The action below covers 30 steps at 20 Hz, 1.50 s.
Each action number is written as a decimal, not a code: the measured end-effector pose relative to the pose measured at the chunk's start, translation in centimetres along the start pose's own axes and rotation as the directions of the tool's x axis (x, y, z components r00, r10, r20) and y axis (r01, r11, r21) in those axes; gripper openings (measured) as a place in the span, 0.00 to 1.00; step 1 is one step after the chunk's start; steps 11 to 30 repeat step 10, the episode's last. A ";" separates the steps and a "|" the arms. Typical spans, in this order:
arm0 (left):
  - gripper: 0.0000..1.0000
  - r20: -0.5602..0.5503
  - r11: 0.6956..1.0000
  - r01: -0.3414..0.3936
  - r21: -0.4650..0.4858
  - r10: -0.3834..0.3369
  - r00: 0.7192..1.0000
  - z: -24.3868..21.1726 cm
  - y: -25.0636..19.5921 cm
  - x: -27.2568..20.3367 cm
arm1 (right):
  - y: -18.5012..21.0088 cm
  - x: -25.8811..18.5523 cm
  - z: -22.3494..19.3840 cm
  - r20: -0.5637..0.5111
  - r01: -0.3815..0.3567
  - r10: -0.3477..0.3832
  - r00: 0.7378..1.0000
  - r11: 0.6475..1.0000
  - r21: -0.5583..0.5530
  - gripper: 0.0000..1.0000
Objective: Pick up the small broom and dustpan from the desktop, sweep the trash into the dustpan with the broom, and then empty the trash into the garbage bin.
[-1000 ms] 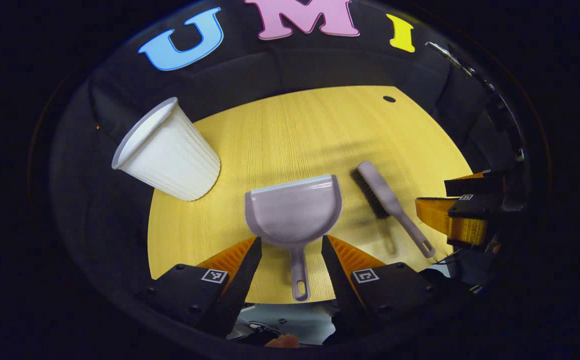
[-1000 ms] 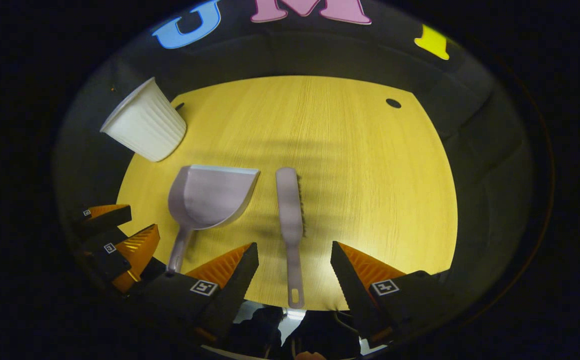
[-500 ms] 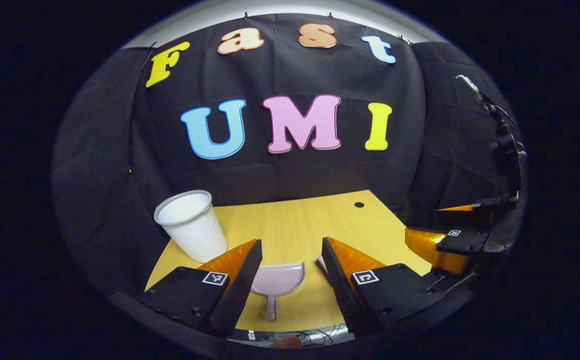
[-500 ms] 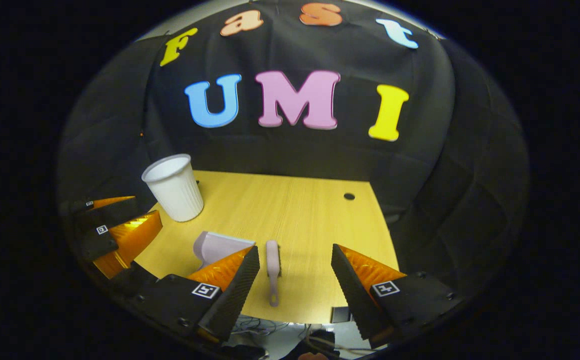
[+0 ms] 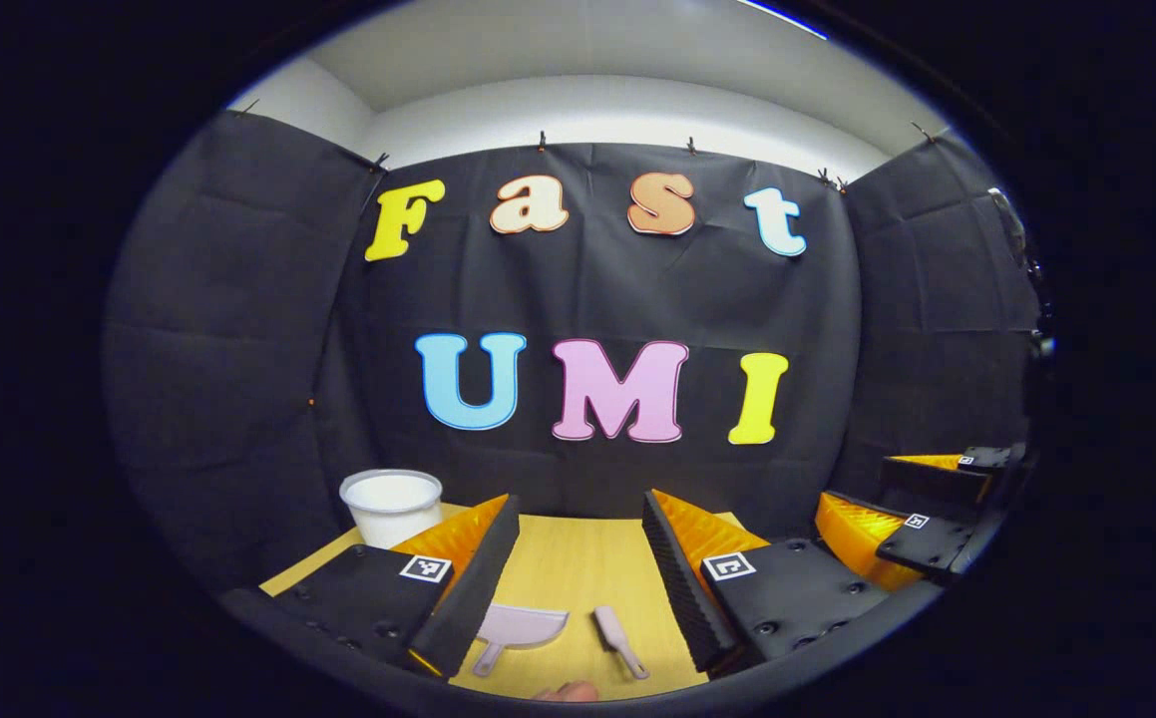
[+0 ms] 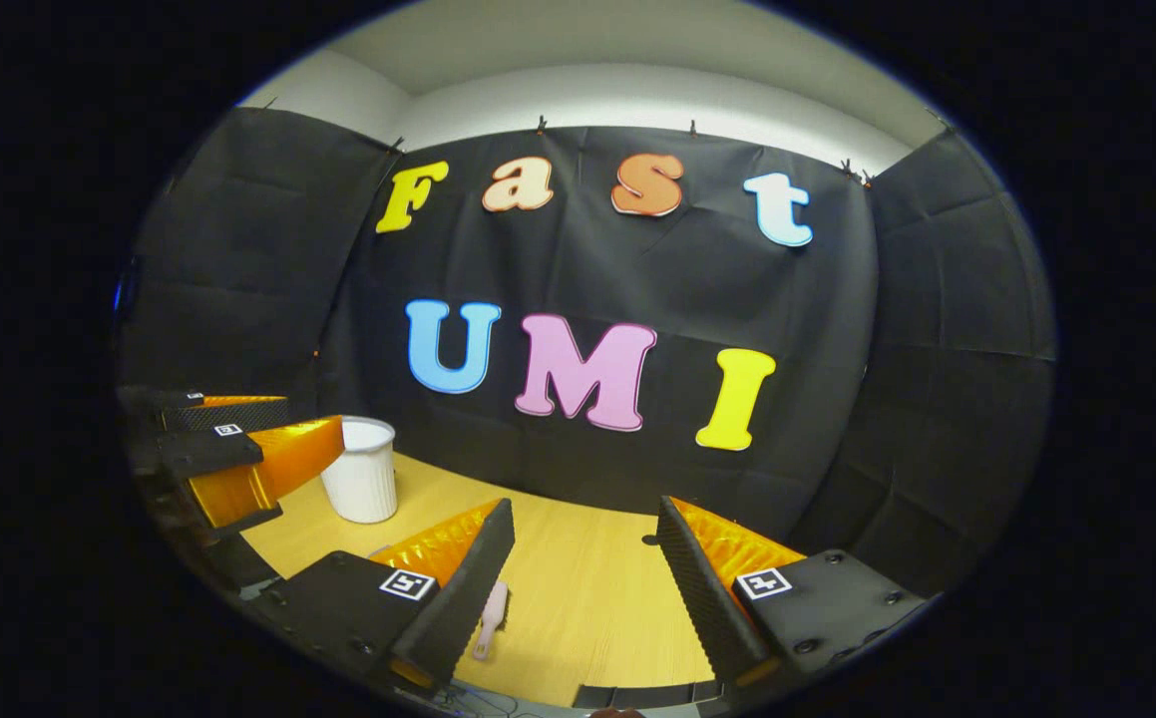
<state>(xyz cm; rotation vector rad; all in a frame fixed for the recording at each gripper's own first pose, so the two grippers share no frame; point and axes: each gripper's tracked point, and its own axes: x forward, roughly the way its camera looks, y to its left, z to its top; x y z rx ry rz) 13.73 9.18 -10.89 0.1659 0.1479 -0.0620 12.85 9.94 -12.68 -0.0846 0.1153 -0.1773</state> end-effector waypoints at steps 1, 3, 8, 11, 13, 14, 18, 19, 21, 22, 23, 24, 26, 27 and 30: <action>0.74 0.038 1.000 -0.012 0.022 0.011 0.999 1.0 -0.1 -0.4 | 0.0 0.0 0.0 0.009 -0.003 0.003 1.000 1.000 0.009 0.89; 0.74 0.053 0.996 -0.022 0.081 0.017 0.998 1.0 -0.5 -0.3 | 0.3 0.2 0.2 0.014 -0.006 0.006 1.000 1.000 0.012 0.93; 0.75 0.020 0.994 -0.040 0.104 0.038 0.999 0.0 0.0 0.2 | 2.0 0.6 1.0 0.037 -0.032 0.031 0.999 0.999 0.017 0.94; 0.75 -0.002 0.997 -0.035 0.063 0.035 0.999 -0.6 0.5 0.3 | 1.9 0.6 1.0 0.050 -0.018 0.017 0.999 1.000 0.019 0.88; 0.75 -0.002 0.997 -0.035 0.063 0.035 0.999 -0.6 0.5 0.3 | 1.9 0.6 1.0 0.050 -0.018 0.017 0.999 1.000 0.019 0.88; 0.75 -0.002 0.997 -0.035 0.063 0.035 0.999 -0.6 0.5 0.3 | 1.9 0.6 1.0 0.050 -0.018 0.017 0.999 1.000 0.019 0.88; 0.75 -0.002 0.997 -0.035 0.063 0.035 0.999 -0.6 0.5 0.3 | 1.9 0.6 1.0 0.050 -0.018 0.017 0.999 1.000 0.019 0.88; 0.75 -0.002 0.997 -0.035 0.063 0.035 0.999 -0.6 0.5 0.3 | 1.9 0.6 1.0 0.050 -0.018 0.017 0.999 1.000 0.019 0.88; 0.75 -0.002 0.997 -0.035 0.063 0.035 0.999 -0.6 0.5 0.3 | 1.9 0.6 1.0 0.050 -0.018 0.017 0.999 1.000 0.019 0.88; 0.75 -0.002 0.997 -0.035 0.063 0.035 0.999 -0.6 0.5 0.3 | 1.9 0.6 1.0 0.050 -0.018 0.017 0.999 1.000 0.019 0.88; 0.75 -0.002 0.997 -0.035 0.063 0.035 0.999 -0.6 0.5 0.3 | 1.9 0.6 1.0 0.050 -0.018 0.017 0.999 1.000 0.019 0.88; 0.75 -0.002 0.997 -0.035 0.063 0.035 0.999 -0.6 0.5 0.3 | 1.9 0.6 1.0 0.050 -0.018 0.017 0.999 1.000 0.019 0.88; 0.75 -0.002 0.997 -0.035 0.063 0.035 0.999 -0.6 0.5 0.3 | 1.9 0.6 1.0 0.050 -0.018 0.017 0.999 1.000 0.019 0.88; 0.75 -0.002 0.997 -0.035 0.063 0.035 0.999 -0.6 0.5 0.3 | 1.9 0.6 1.0 0.050 -0.018 0.017 0.999 1.000 0.019 0.88; 0.75 -0.002 0.997 -0.035 0.063 0.035 0.999 -0.6 0.5 0.3 | 1.9 0.6 1.0 0.050 -0.018 0.017 0.999 1.000 0.019 0.88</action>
